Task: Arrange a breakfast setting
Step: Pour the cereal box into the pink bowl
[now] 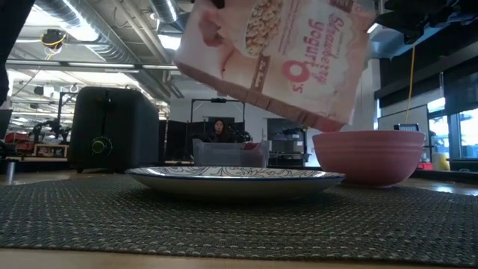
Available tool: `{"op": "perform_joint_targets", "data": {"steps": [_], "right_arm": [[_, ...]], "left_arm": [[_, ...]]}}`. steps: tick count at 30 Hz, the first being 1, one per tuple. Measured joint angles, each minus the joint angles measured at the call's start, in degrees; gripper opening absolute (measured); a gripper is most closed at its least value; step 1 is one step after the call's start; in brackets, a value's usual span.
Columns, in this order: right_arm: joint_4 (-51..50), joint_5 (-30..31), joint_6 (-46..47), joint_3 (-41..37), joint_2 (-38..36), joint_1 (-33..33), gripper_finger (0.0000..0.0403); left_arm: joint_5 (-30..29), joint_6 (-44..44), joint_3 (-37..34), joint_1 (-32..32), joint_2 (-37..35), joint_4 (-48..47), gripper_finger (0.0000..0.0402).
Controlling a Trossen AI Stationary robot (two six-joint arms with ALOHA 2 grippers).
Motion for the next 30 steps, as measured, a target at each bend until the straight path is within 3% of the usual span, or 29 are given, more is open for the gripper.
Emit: {"op": "perform_joint_targets", "data": {"steps": [10,16,22,30], "right_arm": [[0.0,0.0,0.0,0.0,0.0,0.0,0.0186],[0.0,0.0,0.3,0.0,0.0,0.0,0.0186],[0.0,0.0,0.3,0.0,0.0,0.0,0.0186],[0.0,0.0,0.4,0.0,0.0,0.0,0.0186]], "left_arm": [[2.1,1.0,0.0,0.1,0.0,0.4,0.0172],[-0.4,0.1,0.0,0.2,0.0,-0.4,0.0172],[2.4,1.4,0.0,0.3,0.0,0.7,0.0172],[0.3,1.1,0.0,0.7,0.0,-0.2,0.0172]]}}
